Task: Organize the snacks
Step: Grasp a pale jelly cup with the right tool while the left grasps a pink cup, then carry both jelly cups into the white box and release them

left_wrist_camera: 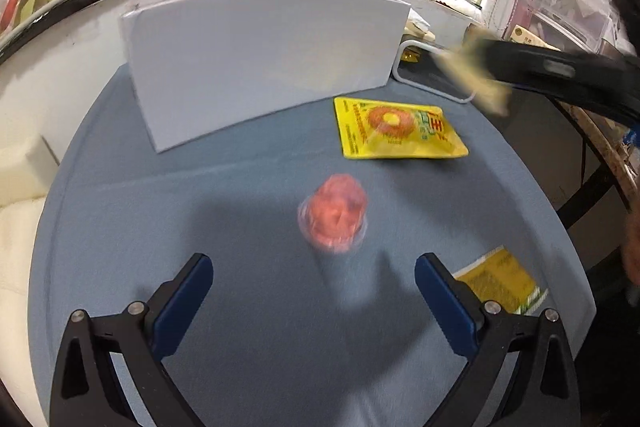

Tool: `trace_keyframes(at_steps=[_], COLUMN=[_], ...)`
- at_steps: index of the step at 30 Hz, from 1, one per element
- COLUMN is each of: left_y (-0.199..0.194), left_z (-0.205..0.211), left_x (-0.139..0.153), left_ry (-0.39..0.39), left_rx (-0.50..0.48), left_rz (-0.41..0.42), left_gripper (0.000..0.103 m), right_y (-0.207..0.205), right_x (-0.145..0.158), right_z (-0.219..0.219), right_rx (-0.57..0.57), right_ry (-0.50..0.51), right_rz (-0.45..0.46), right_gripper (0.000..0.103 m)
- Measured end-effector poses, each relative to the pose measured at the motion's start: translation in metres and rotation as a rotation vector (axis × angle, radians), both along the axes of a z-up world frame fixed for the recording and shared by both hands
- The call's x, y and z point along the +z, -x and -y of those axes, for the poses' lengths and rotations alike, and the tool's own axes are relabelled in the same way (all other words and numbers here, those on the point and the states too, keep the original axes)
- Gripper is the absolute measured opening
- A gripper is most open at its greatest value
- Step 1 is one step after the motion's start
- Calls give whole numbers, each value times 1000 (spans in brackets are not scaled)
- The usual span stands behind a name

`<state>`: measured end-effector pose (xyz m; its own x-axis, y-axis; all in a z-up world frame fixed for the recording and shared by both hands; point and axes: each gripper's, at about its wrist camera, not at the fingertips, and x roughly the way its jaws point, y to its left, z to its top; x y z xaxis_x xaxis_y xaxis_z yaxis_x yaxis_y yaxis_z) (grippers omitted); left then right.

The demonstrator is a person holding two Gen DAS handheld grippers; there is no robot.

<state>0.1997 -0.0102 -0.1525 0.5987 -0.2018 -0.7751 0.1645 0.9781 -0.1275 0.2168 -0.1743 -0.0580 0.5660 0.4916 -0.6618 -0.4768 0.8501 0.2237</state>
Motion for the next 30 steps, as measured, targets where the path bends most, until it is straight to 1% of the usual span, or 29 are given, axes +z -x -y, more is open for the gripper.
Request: trace_keyframes(at_steps=[6, 11, 13, 15, 16, 17, 18, 19, 20, 21, 27, 30], left_y=[-24, -30, -30, -29, -32, -34, -34, -35, -36, -36, -29, -21], left_z=[11, 14, 15, 14, 14, 14, 14, 14, 13, 13, 13, 12], left_x=[-7, -14, -14, -13, -14, -16, -15, -14, -12, -11, -8, -1], left_ry=[-26, -38, -48, -48, -48, -58, -75, -59, -53, -53, -52, -42], left_rx=[-2, 4, 8, 4, 5, 8, 4, -13, -12, -12, -22, -34], left_rz=[-5, -25, -15, -9, -18, -32, -21, -24, -35, -35, -12, 15], left_gripper=[103, 103, 102, 95, 80, 68, 60, 45, 44, 41, 41, 40], right_y=[33, 48, 49, 49, 50, 51, 52, 52, 53, 54, 56, 58], right_x=[14, 13, 9, 7, 5, 4, 2, 1, 0, 0, -5, -8], right_z=[38, 57, 60, 61, 62, 62, 62, 62, 61, 61, 56, 54], right_rx=[-36, -52, -54, -55, -55, -54, -53, -53, -53, -53, -44, -41], right_ry=[-43, -46, -52, -67, -66, -69, -74, -76, -76, -80, -87, -92], right_rz=[22, 21, 18, 12, 12, 9, 6, 5, 3, 3, -5, -9], right_gripper=[35, 35, 35, 35, 35, 35, 35, 35, 35, 35, 35, 35])
